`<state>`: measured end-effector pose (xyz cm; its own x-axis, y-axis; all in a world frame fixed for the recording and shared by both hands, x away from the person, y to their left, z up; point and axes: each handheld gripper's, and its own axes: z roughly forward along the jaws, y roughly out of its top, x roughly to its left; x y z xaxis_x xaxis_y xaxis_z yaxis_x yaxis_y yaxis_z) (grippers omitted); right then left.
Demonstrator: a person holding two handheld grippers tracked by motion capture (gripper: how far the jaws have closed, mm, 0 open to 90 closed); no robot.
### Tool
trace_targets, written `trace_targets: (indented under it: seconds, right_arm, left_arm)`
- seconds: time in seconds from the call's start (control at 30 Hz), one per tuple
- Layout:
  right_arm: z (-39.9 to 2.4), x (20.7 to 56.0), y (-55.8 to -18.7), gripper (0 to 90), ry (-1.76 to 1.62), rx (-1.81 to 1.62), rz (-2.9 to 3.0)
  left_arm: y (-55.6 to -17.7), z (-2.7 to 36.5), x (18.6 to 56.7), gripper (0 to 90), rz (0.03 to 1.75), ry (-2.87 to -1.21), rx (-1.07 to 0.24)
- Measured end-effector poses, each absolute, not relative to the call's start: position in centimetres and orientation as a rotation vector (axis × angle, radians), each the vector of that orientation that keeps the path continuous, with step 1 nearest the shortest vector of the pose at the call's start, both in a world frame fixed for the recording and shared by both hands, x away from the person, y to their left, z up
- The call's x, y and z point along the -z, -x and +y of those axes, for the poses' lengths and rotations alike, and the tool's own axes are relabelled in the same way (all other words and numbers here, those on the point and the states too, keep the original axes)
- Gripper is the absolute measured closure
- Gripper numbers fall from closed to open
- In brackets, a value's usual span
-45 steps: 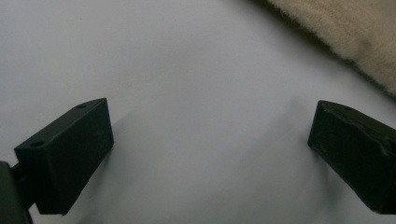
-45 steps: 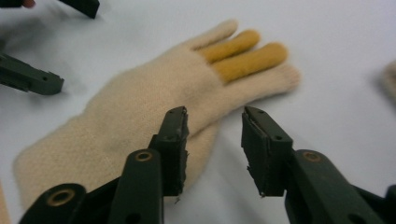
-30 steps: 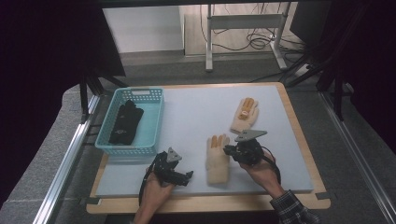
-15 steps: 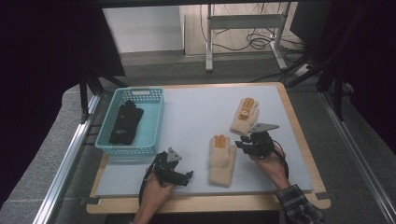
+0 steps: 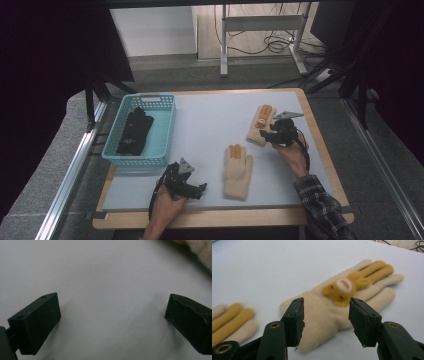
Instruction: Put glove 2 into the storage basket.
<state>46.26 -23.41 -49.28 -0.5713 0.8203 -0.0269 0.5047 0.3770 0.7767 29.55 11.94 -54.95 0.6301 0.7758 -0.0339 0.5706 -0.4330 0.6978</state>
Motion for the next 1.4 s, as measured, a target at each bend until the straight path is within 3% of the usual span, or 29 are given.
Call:
trace_targets:
  seconds: [0.47,0.5,0.57,0.73,1.4]
  right_arm:
    - [-21.6,52.0,-51.0,39.0,-1.163,-0.924,2.207]
    - [-21.6,52.3,-51.2,39.6,-1.174,-0.921,2.197]
    - [-21.7,52.5,-51.2,49.5,-1.193,-0.940,2.203]
    - [-21.8,51.9,-51.0,57.8,-1.199,-0.922,2.232]
    - [-22.3,45.6,-44.9,58.1,-1.028,-1.114,2.266]
  left_arm:
    - [-29.6,11.9,55.0,0.4,1.048,-2.162,-0.383]
    - [-29.6,11.9,55.0,0.4,1.048,-2.162,-0.382]
    - [-29.6,11.9,55.0,0.4,1.048,-2.162,-0.383]
    - [-29.6,11.9,55.0,0.4,1.048,-2.162,-0.383]
    - [-29.5,11.9,55.0,0.4,1.049,-2.161,-0.383]
